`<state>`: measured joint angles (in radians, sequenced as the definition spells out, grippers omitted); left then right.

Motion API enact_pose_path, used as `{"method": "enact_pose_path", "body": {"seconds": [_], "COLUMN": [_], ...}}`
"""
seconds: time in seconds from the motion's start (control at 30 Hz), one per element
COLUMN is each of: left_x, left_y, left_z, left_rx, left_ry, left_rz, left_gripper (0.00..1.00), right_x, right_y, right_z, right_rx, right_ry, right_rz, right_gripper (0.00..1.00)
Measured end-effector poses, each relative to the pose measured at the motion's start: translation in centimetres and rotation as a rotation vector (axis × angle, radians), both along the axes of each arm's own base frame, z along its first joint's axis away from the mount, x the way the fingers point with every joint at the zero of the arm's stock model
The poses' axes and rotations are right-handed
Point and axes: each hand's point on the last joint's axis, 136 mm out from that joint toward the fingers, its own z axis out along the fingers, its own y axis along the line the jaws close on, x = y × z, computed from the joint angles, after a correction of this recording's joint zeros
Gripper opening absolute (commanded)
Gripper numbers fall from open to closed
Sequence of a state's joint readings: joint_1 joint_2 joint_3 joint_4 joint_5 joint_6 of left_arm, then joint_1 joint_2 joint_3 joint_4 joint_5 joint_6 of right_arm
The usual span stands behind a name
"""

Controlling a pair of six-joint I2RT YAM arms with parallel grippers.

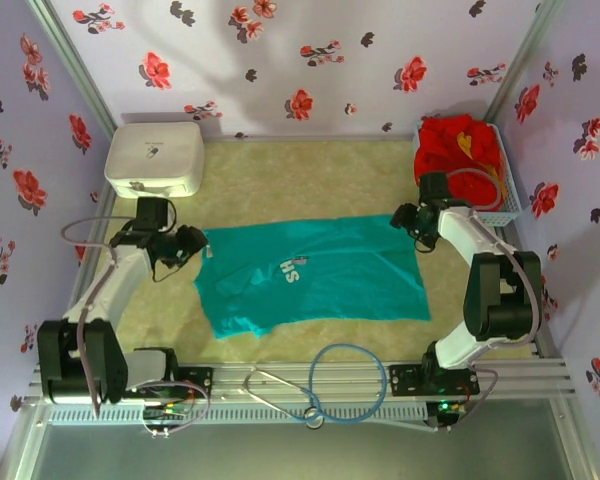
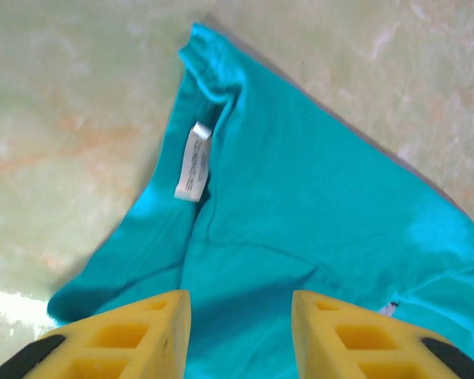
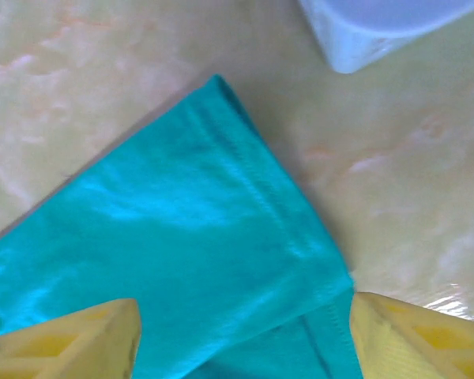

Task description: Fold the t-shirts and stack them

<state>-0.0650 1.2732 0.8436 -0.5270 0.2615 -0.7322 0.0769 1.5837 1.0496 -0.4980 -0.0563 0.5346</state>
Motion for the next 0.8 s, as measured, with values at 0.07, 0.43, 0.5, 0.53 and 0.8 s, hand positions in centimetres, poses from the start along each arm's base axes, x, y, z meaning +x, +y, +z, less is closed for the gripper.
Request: {"method": "enact_pose_path", "body": {"seconds": [0.07, 0.43, 0.5, 0.53, 0.8], "left_x": [1.0, 6.2, 7.0, 7.5, 10.2], "left_y": [-0.1, -1.2, -1.3, -1.4, -1.7], "left_z": [-0.8, -6.0, -6.4, -6.6, -8.0], "left_rx": [0.009, -0.012, -0.018, -0.02, -0.021], "left_ry": [0.01, 0.048, 0.045, 0.045, 0.052], "left_rz": [-0.016, -0.069, -0.072, -0.074, -0.087], "left_gripper": [0.34, 0.35, 0.32, 0.3, 0.02], "right_x": [0.4, 3.9, 4.1, 4.2, 4.5], "right_y": [0.9, 3.7, 3.8, 3.8, 3.8], "right_z": [0.6, -1.0, -1.6, -1.9, -4.5], "right_rx": [0.002, 0.045, 0.048, 0.05, 0.048], "right_ry": [-0.018, -0.009, 0.003, 0.008, 0.052], "right_rz": [0.027, 0.085, 0.084, 0.085, 0.067], "right_gripper": [0.73, 0.74, 0.74, 0.74, 0.72]}}
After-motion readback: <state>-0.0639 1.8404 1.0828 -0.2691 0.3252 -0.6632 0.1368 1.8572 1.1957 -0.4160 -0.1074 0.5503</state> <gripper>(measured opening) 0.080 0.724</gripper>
